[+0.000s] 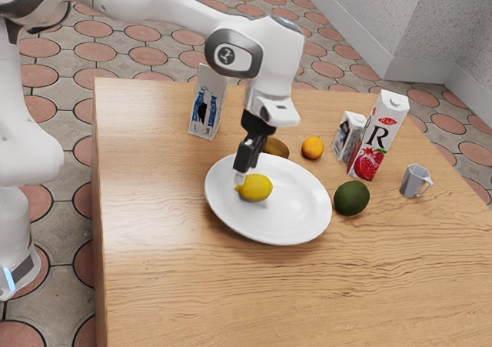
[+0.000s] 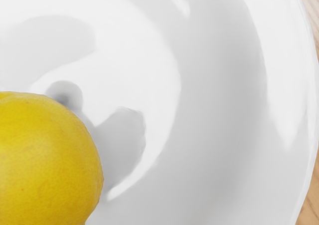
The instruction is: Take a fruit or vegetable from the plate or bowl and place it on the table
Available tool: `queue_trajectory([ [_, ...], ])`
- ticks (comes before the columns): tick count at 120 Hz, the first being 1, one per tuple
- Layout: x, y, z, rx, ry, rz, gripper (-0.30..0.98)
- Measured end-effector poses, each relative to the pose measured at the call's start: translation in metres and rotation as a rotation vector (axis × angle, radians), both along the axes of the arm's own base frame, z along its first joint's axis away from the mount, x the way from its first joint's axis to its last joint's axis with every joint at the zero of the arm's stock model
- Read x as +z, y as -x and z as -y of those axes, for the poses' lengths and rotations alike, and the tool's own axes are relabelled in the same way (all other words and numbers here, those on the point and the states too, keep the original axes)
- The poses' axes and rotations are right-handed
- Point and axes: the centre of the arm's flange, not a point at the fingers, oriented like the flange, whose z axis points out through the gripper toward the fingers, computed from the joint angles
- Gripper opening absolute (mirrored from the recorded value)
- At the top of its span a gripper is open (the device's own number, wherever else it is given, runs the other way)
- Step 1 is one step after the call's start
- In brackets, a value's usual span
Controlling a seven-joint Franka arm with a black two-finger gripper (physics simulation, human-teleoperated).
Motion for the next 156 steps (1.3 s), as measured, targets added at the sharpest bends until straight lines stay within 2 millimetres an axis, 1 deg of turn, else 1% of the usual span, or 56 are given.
queue_trajectory([
  [13,-0.012,-0.007,-0.007,-0.005,0.021,0.006,0.67],
  [24,-0.016,-0.011,-0.015,-0.002,0.056,0.015,0.67],
  [36,-0.03,-0.02,-0.022,0.005,0.057,0.018,0.67],
  [56,-0.037,-0.032,-0.028,0.011,0.028,0.088,0.67],
  [74,-0.059,-0.043,-0.034,0.024,0.041,0.086,0.67],
  [89,-0.08,-0.05,-0.044,0.045,0.059,0.062,0.67],
  [99,-0.085,-0.052,-0.05,0.057,0.061,0.061,0.56],
  [104,-0.085,-0.054,-0.051,0.052,0.047,0.072,0.48],
  [108,-0.083,-0.055,-0.05,0.044,0.032,0.084,0.43],
  [121,-0.077,-0.057,-0.043,0.003,-0.015,0.13,0.38],
  [128,-0.061,-0.061,-0.031,-0.025,-0.028,0.174,0.37],
  [136,-0.039,-0.067,-0.013,-0.061,-0.038,0.232,0.37],
  [146,-0.011,-0.071,0.016,-0.106,-0.054,0.292,0.37],
  [152,0.012,-0.075,0.042,-0.144,-0.07,0.331,0.36],
  [156,0.033,-0.075,0.063,-0.172,-0.085,0.358,0.36],
])
